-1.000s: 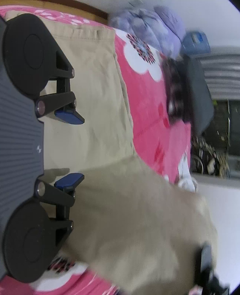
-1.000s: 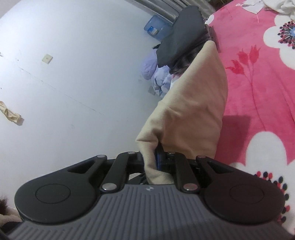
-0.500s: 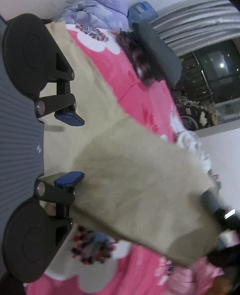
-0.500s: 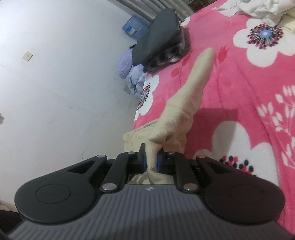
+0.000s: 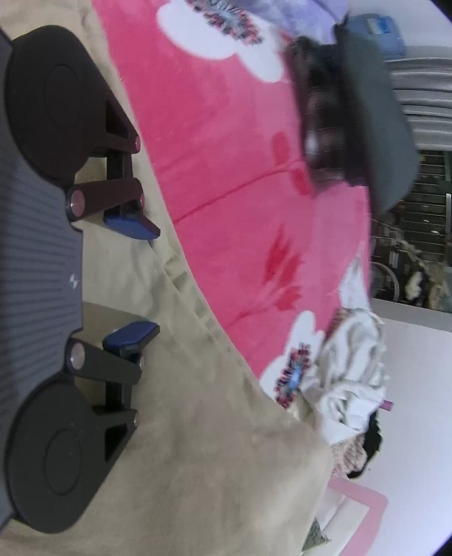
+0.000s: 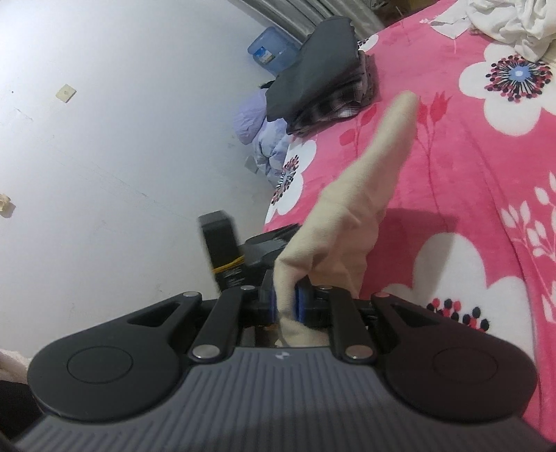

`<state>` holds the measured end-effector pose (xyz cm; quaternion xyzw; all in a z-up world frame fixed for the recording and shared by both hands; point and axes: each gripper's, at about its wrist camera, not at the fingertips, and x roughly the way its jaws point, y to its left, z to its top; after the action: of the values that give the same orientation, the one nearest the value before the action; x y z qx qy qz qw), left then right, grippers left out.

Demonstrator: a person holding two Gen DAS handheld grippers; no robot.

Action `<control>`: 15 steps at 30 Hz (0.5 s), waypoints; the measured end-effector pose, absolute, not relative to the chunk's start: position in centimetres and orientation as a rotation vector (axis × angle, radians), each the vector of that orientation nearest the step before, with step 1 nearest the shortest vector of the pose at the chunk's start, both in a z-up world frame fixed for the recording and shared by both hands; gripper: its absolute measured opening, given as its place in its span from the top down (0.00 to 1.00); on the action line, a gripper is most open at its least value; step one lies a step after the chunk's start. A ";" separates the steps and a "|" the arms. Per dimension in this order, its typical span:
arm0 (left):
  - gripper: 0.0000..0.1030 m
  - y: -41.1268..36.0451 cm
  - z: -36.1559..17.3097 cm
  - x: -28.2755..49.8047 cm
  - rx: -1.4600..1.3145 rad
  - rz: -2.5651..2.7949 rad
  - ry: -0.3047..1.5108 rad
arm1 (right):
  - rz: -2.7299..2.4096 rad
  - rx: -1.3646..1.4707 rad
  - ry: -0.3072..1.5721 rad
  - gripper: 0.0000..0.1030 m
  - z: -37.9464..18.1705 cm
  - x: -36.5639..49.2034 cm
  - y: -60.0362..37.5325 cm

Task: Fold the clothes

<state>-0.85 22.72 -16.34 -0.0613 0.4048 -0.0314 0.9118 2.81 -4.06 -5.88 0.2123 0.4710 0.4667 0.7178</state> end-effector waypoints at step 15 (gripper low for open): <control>0.44 34.5 -11.8 -14.9 -0.554 0.199 0.744 | 1.260 0.339 1.037 0.84 -5.0 1.2 5.9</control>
<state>-14.94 34.53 -11.77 -0.2667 0.3584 0.0960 0.8895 1.16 5.86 -5.05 0.1504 0.4607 0.5596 0.6723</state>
